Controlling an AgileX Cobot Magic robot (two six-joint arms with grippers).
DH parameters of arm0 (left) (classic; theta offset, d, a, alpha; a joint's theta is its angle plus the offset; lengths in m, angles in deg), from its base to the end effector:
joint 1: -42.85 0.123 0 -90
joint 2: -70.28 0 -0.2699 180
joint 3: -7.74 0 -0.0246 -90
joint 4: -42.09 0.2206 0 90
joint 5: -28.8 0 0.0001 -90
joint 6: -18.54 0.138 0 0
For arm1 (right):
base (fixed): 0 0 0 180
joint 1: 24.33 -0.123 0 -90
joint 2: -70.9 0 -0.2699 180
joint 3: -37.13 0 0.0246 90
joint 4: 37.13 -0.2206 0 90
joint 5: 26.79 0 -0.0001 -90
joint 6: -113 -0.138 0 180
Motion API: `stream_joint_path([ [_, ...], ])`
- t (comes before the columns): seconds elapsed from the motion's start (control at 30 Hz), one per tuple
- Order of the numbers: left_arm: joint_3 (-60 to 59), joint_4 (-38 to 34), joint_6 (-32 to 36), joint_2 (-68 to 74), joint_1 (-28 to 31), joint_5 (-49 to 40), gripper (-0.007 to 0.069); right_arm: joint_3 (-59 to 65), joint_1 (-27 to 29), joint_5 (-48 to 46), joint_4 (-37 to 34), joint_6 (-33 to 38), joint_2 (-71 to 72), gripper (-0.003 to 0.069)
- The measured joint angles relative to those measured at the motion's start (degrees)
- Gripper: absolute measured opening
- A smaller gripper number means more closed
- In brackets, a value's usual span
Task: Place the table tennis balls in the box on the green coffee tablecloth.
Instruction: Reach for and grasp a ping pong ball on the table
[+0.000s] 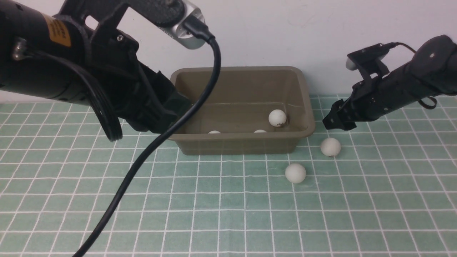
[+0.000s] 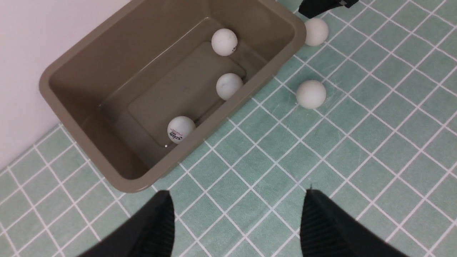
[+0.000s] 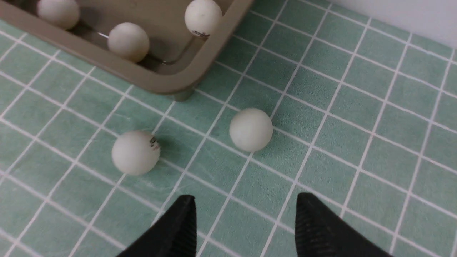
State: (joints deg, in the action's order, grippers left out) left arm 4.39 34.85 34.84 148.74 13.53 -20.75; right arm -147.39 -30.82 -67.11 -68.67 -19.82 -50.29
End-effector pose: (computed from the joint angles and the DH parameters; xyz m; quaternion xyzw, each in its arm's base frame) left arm 0.2239 -0.1409 0.3528 0.3364 0.8451 -0.1069 0.4015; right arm 0.3998 0.0925 0.1616 -0.2758 0.9173 0.1336 0.2543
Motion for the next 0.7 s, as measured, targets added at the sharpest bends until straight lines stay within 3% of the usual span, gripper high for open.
stream_joint_path([
  [0.7, 0.0, 0.0, -1.5, 0.0, 0.0, -0.2, 0.0426, 0.0, 0.0, -1.0, -0.2, 0.2, -7.1, 0.0425],
])
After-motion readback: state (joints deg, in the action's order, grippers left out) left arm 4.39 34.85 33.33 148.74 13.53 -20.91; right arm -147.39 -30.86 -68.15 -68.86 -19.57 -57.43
